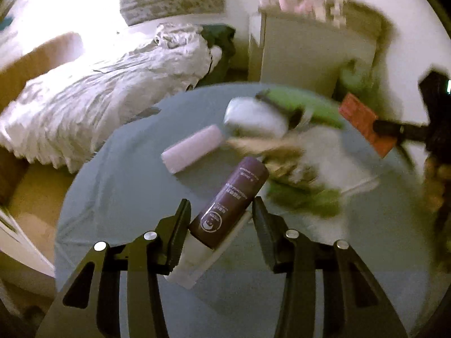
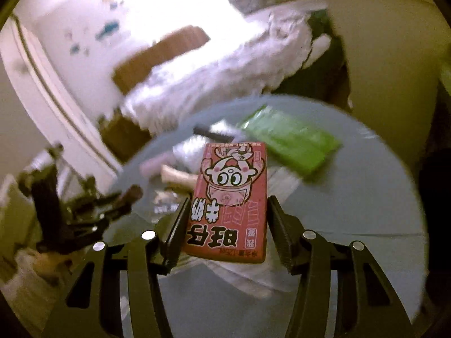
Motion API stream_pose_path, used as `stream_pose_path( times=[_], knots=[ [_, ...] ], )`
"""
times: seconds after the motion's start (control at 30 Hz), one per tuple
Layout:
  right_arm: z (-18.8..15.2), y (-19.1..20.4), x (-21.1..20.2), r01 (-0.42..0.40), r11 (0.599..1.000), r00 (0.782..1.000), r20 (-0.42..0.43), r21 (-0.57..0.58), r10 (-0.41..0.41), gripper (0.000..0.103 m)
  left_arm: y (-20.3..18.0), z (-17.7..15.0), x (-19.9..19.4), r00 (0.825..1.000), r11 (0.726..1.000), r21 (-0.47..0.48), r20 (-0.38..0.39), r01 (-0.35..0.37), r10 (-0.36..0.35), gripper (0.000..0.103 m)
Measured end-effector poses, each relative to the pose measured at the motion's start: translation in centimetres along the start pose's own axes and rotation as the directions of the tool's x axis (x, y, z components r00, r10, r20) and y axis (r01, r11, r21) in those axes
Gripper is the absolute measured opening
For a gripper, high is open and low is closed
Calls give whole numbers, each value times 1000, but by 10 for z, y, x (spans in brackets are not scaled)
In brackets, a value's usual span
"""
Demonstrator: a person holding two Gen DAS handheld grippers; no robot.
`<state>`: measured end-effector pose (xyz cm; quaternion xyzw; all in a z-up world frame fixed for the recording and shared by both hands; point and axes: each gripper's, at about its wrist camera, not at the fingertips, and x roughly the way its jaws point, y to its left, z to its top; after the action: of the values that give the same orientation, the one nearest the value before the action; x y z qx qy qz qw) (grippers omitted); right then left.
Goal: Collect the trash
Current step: 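Grasp the purple bottle with the left tool while the right tool grasps another pink milk carton, then carry the purple bottle and pink carton over the black bin and open both tools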
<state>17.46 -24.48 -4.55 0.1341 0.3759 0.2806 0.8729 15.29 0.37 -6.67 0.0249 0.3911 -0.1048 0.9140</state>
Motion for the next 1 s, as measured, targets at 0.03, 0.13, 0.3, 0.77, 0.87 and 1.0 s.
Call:
stream_pose_path(
  times=[0.03,0.13,0.3,0.77,0.87,1.0],
  knots=[
    [0,-7,-14,-4,1000,999,35,16,4,54,-4,2,-5,1000,1000,-8,15,11,-11,44],
    [0,-35,-59,6,997,987,162,72,-18,54,-26,13,-18,997,998,-22,53,65,-64,44],
    [2,-93,-119,82,978,937,319,190,-140,55,-86,50,-15,981,985,9,94,172,-172,44],
    [-14,-206,-188,244,900,812,431,361,-393,55,-260,132,61,903,904,83,61,420,-425,44],
    [-14,-222,-184,269,884,802,421,382,-425,55,-282,141,81,896,895,70,36,440,-443,44],
    [-16,-236,-182,282,871,796,410,401,-446,55,-307,147,104,891,890,53,6,453,-454,44]
  ],
)
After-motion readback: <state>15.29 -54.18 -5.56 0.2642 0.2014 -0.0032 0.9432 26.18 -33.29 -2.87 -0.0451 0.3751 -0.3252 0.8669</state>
